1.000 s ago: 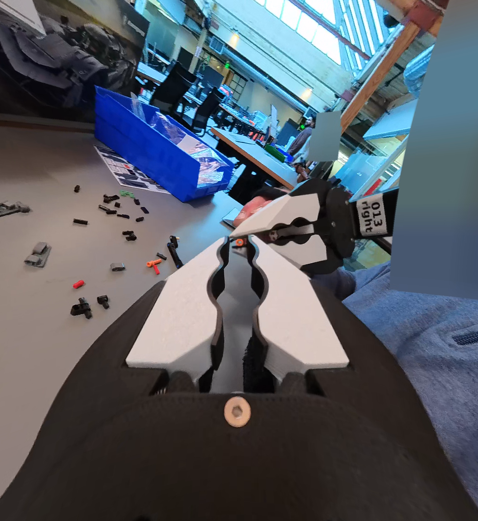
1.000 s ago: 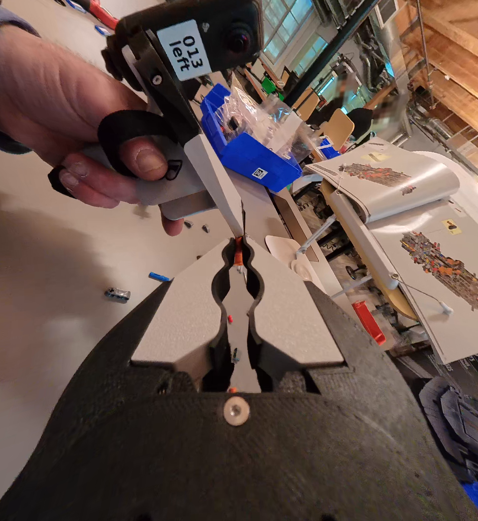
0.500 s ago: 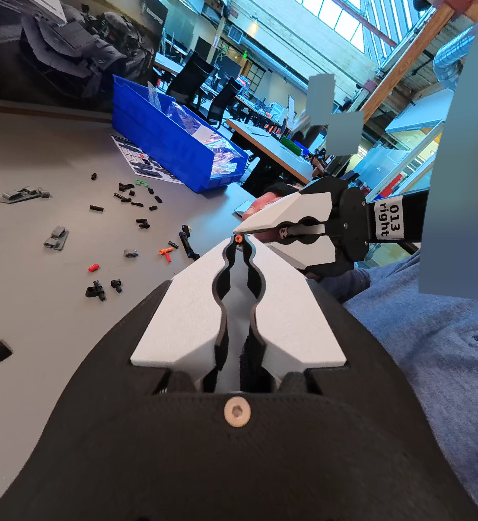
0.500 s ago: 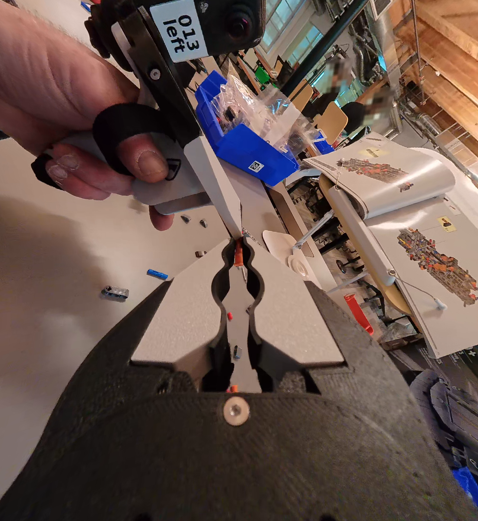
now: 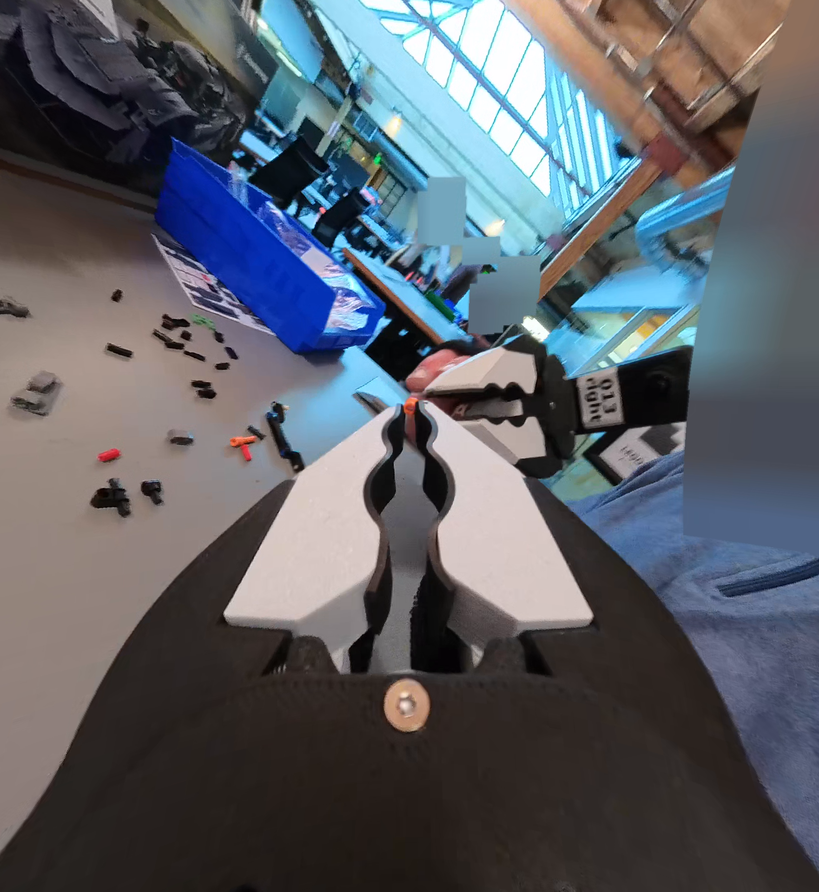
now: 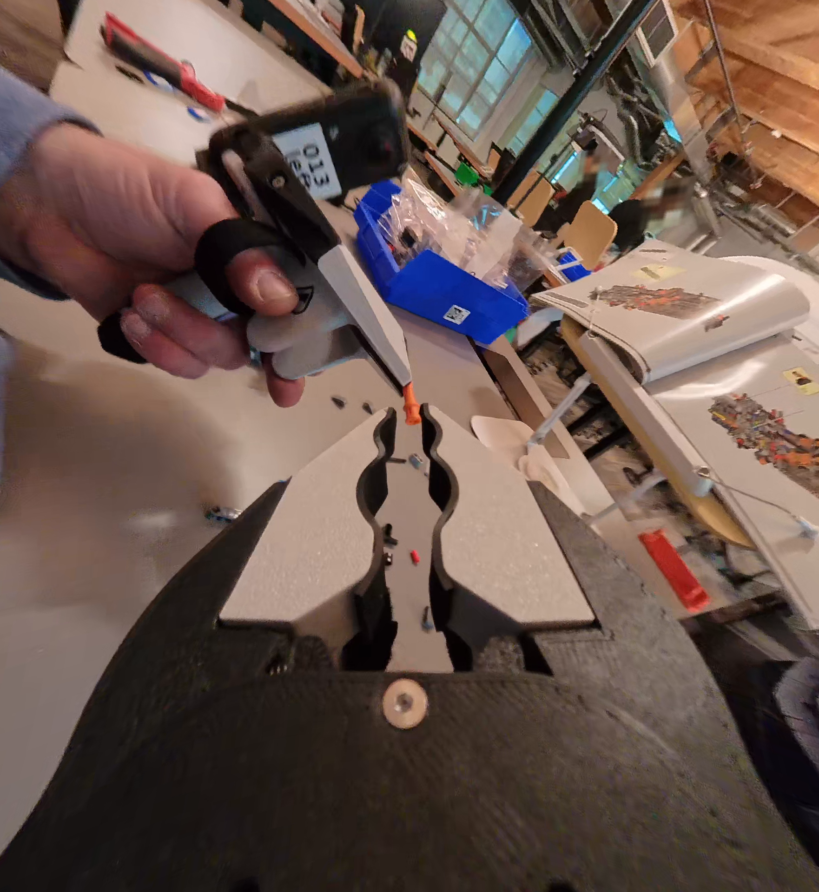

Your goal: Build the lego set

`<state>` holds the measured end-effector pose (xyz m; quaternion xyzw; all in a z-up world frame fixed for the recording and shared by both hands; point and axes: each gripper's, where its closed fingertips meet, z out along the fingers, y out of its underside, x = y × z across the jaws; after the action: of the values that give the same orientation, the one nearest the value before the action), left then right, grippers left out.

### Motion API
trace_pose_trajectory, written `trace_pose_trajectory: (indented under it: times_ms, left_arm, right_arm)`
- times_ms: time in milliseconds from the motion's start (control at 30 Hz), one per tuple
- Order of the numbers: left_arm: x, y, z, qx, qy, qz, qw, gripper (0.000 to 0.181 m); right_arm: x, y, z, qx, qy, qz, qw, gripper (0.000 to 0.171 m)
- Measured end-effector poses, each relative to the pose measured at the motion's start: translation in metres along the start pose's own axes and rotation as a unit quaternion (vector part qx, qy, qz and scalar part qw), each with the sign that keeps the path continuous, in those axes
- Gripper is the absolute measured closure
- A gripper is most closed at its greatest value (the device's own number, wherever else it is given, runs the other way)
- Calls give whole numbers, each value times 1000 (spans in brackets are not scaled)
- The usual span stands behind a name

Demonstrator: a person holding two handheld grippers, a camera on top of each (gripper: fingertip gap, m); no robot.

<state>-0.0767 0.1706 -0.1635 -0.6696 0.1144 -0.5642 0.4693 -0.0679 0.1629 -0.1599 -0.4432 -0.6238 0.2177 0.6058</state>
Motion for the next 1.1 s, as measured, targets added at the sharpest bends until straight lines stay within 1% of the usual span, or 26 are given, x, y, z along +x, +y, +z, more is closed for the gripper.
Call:
trace_pose_trajectory:
  times_ms: [100,233,500,667,700,833,867,933,967,1000,1033,1100]
  left_arm:
    - [6,-1,1,18,43,-41,998,180]
    - [10,0,1,28,77,-72,994,180]
    - [13,4,4,30,104,-100,989,180]
    - [18,7,7,26,124,-113,985,179]
    - [18,7,8,25,118,-111,986,175]
    - [11,13,6,4,58,-73,996,154]
    - [8,19,5,-14,27,-48,998,150]
    - [-1,33,-2,-59,-48,25,997,150]
    - [-8,42,-7,-89,-92,75,989,151]
    - [-16,52,-13,-125,-135,127,975,152]
    - [-23,63,-20,-163,-172,173,956,153]
    - [-38,89,-29,-241,-226,231,915,156]
  right_arm:
    - [1,-3,-2,15,-8,22,1000,164]
    - [0,0,-1,14,-16,28,999,162]
    - [-2,-3,-3,30,-31,49,998,166]
    - [-3,-6,-9,43,-56,73,995,167]
    - [-3,-5,-10,43,-58,77,994,167]
    - [-1,-1,-14,35,-61,85,994,167]
    - [-2,3,-16,28,-61,86,994,167]
    - [-3,10,-19,19,-64,94,993,167]
    - [-4,14,-21,14,-65,98,993,168]
    - [-5,19,-22,7,-66,102,993,167]
    - [-7,24,-23,1,-67,105,992,167]
    - [-11,31,-25,-7,-69,114,991,168]
